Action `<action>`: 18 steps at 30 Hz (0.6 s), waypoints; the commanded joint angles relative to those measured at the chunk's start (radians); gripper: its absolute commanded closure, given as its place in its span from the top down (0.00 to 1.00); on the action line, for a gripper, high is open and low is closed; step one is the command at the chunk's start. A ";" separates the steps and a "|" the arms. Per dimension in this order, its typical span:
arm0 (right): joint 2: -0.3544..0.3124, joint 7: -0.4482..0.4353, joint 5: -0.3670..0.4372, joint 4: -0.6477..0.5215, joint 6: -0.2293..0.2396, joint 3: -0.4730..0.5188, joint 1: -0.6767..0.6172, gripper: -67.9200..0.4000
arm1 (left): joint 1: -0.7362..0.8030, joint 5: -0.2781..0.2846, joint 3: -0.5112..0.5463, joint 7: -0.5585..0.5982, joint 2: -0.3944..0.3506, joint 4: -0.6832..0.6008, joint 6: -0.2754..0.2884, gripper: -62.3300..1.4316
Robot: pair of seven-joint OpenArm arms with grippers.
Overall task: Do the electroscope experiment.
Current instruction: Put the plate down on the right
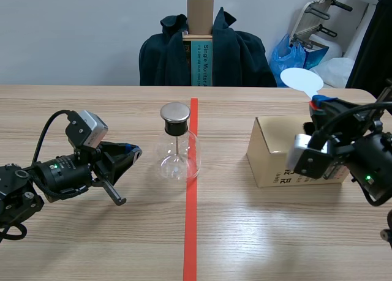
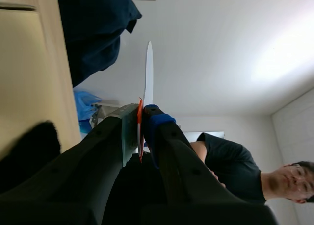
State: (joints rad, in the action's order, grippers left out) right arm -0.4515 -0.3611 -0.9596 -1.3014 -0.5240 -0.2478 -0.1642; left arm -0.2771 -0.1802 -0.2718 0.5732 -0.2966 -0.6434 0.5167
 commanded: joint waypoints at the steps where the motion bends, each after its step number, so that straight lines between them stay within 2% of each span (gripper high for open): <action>1: 0.006 0.001 -0.001 -0.019 -0.010 0.006 -0.011 0.02 | -0.005 0.011 0.009 0.014 -0.003 -0.010 0.002 0.07; 10: 0.034 0.003 -0.008 -0.019 -0.006 0.005 -0.105 0.02 | -0.005 0.011 0.009 0.014 -0.003 -0.010 0.002 0.07; 16: 0.067 0.023 -0.012 0.002 0.002 0.005 -0.109 0.02 | -0.005 0.011 0.009 0.014 -0.003 -0.010 0.002 0.07; 18: 0.080 0.036 -0.024 0.016 0.021 0.005 -0.106 0.02 | -0.005 0.011 0.009 0.014 -0.003 -0.010 0.002 0.07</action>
State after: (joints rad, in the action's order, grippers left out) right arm -0.3706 -0.3294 -0.9794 -1.2888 -0.4995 -0.2481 -0.2916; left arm -0.2771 -0.1825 -0.2718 0.5732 -0.2966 -0.6434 0.5167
